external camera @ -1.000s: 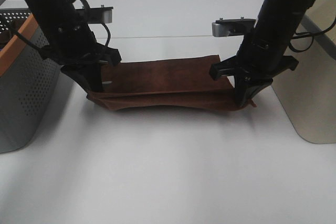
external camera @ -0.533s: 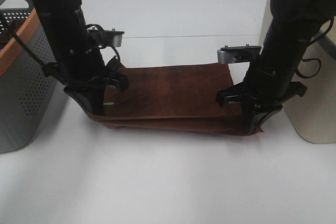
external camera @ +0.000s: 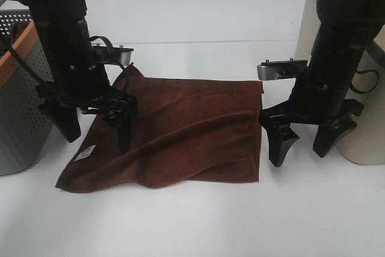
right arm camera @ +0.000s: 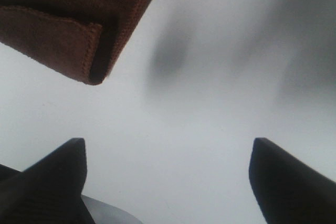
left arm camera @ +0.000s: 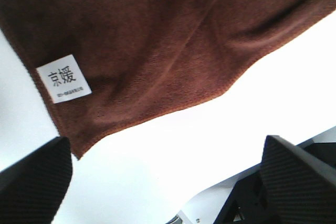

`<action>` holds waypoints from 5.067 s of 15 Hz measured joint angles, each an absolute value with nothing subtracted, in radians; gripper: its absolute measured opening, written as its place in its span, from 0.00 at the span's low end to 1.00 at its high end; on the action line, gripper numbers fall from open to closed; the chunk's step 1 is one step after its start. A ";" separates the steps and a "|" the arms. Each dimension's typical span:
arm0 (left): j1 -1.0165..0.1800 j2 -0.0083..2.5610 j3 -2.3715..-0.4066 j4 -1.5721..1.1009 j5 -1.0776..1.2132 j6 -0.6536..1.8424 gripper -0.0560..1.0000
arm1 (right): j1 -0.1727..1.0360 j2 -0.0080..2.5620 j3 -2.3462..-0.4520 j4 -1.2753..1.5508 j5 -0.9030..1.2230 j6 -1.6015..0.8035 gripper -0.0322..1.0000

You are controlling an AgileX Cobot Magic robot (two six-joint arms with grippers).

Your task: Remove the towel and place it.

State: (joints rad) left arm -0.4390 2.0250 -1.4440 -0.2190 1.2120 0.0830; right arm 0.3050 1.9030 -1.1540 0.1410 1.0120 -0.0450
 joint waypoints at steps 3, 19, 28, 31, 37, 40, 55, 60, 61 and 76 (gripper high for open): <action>-0.439 2.025 -1.465 -0.244 1.214 0.082 0.94 | 0.305 1.857 -1.153 0.156 1.012 -0.047 0.81; -0.439 1.230 -1.460 0.047 1.215 -0.104 0.94 | 0.305 0.952 -1.048 0.169 1.183 -0.072 0.81; -0.439 0.494 -0.633 0.103 1.096 -0.130 0.94 | 0.305 0.340 -0.547 0.041 1.170 -0.049 0.81; -0.439 0.267 -0.513 0.115 1.074 -0.128 0.94 | 0.305 0.206 -0.514 0.028 1.081 -0.045 0.81; -0.439 0.054 -0.499 0.047 1.055 -0.026 0.93 | 0.305 0.157 -0.503 0.025 1.069 -0.045 0.81; -0.439 0.052 -0.499 0.024 1.055 0.000 0.93 | 0.305 0.157 -0.503 0.024 1.069 -0.045 0.81; -0.240 0.049 -0.499 0.023 1.051 0.000 0.93 | 0.187 0.157 -0.503 0.024 1.069 -0.045 0.81; -0.038 0.049 -0.499 0.023 1.051 0.000 0.93 | 0.073 0.141 -0.503 0.024 1.069 -0.045 0.81; -0.032 0.044 -0.499 0.023 1.050 0.000 0.93 | 0.073 0.118 -0.503 0.024 1.068 -0.045 0.81; -0.031 -0.004 -0.499 0.023 1.048 0.000 0.93 | 0.073 -0.005 -0.503 0.027 1.069 -0.044 0.81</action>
